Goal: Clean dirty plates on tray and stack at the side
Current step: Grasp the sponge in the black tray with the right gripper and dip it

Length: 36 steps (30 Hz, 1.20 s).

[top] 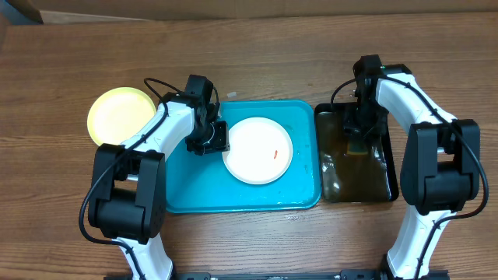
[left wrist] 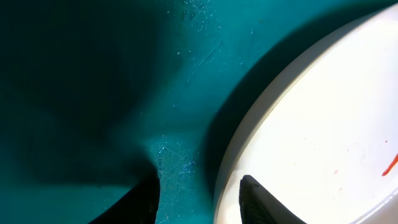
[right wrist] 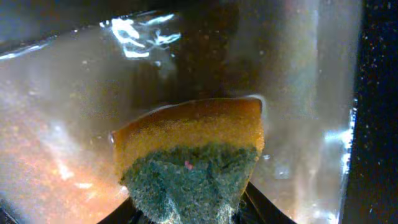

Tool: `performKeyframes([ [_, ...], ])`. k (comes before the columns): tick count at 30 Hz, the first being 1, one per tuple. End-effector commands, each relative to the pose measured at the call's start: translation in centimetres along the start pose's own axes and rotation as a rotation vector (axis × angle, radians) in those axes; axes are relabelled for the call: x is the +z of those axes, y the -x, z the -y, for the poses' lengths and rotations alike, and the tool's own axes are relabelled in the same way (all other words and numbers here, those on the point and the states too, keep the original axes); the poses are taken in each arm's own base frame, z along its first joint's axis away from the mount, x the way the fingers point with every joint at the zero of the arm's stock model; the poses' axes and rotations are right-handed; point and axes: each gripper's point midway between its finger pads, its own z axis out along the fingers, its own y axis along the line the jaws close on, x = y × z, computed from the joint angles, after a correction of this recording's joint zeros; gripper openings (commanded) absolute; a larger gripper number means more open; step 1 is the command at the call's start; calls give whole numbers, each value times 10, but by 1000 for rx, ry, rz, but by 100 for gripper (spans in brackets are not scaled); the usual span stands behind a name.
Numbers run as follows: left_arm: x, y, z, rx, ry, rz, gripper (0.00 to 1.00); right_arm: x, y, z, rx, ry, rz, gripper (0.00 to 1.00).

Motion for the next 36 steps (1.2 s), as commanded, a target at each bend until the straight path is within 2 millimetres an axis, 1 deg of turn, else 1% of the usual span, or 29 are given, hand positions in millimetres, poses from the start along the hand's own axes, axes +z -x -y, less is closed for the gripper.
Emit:
performKeyframes([
  [1, 2, 1, -3, -12, 8, 2, 43, -16, 13, -3, 8, 16, 50, 37],
  [5, 2, 1, -3, -11, 6, 2, 42, -18, 14, -3, 7, 17, 51, 38],
  [7, 2, 1, -3, -11, 6, 2, 42, -18, 14, -3, 3, 17, 52, 41],
  [10, 2, 1, -3, -12, 6, 2, 42, -18, 12, -3, 3, 15, 47, 41],
  [16, 2, 1, -3, -11, 6, 2, 42, -17, 4, 0, 3, 5, 13, 40],
  [18, 2, 1, -3, -11, 6, 2, 42, -17, 1, 0, 2, 2, 2, 38],
  [19, 2, 1, -3, -11, 6, 2, 42, -17, 0, 0, 1, 1, -1, 34],
  [20, 2, 1, -3, -12, 6, 2, 42, -17, -1, 0, 1, -1, -5, 25],
  [22, 2, 2, -3, -11, 6, 3, 42, -17, -1, 0, 1, -2, -8, 13],
  [23, 2, 2, -3, -11, 6, 3, 42, -17, -2, 1, 1, -2, -9, 10],
  [28, 2, 5, -2, -7, 2, 18, 44, -17, -3, 1, 1, -4, -16, 9],
  [29, 2, 7, -1, -6, 0, 23, 43, -17, -4, 1, 1, -5, -19, 8],
  [30, 2, 8, -1, -5, -1, 27, 35, -17, -5, 2, 0, -6, -21, 4],
  [31, 2, 8, -1, -5, -1, 28, 31, -17, -5, 2, 0, -7, -24, 4],
  [33, 2, 8, -1, -4, -1, 27, 30, -18, -7, 2, 0, -9, -30, 4],
  [34, 2, 8, -1, -5, -1, 27, 27, -18, -8, 3, 1, -10, -34, 4],
  [36, 2, 8, -1, -4, -2, 27, 17, -18, -9, 3, 0, -12, -39, 4],
])
